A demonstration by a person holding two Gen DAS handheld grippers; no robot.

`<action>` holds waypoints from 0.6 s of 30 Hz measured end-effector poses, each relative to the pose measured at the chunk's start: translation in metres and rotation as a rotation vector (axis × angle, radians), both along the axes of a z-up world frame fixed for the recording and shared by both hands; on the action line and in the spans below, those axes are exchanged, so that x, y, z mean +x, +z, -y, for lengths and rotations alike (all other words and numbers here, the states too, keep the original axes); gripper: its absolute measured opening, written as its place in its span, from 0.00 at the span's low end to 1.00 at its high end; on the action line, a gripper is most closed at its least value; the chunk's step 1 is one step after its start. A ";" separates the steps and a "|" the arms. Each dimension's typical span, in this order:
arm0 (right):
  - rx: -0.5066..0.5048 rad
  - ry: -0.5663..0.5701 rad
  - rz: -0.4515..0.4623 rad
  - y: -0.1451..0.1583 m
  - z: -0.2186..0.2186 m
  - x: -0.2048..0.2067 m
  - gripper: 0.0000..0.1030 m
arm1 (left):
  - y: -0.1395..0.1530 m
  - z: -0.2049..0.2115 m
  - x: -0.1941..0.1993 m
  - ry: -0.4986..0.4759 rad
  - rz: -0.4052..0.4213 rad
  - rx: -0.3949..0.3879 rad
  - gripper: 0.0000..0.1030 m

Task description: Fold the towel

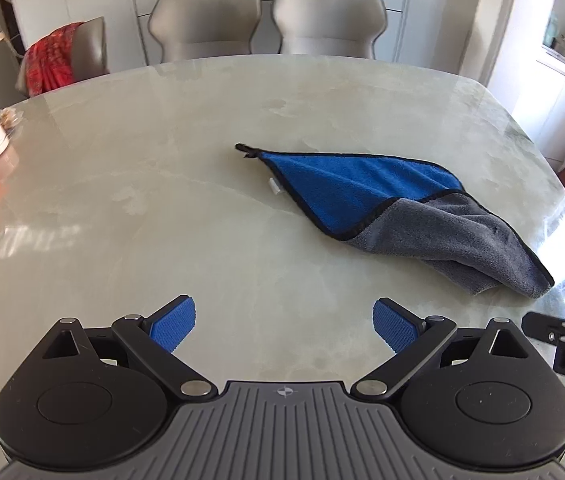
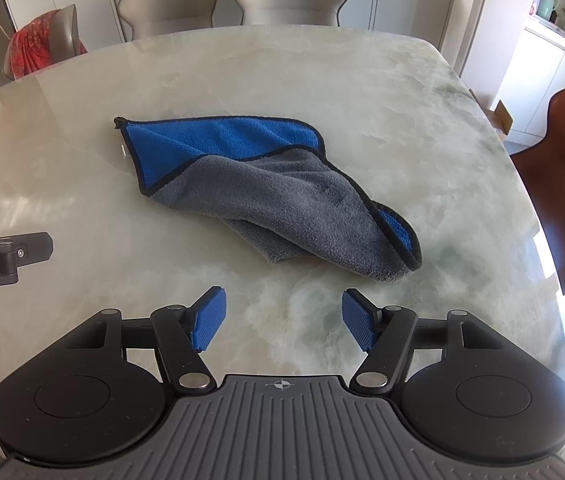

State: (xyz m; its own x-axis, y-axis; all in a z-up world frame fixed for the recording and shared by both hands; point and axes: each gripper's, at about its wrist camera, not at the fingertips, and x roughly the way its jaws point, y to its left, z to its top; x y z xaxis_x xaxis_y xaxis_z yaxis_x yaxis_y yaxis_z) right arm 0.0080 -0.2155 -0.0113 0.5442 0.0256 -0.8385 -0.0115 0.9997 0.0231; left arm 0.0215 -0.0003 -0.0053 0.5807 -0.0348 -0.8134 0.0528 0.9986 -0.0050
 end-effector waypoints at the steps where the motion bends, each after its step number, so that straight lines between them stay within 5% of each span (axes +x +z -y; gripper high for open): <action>1: -0.001 0.004 0.011 0.001 0.001 0.001 0.64 | 0.001 0.000 0.002 -0.008 0.005 0.004 0.95; 18: -0.013 -0.052 -0.005 0.003 0.014 0.026 0.64 | -0.002 0.007 0.023 -0.033 0.001 0.029 0.95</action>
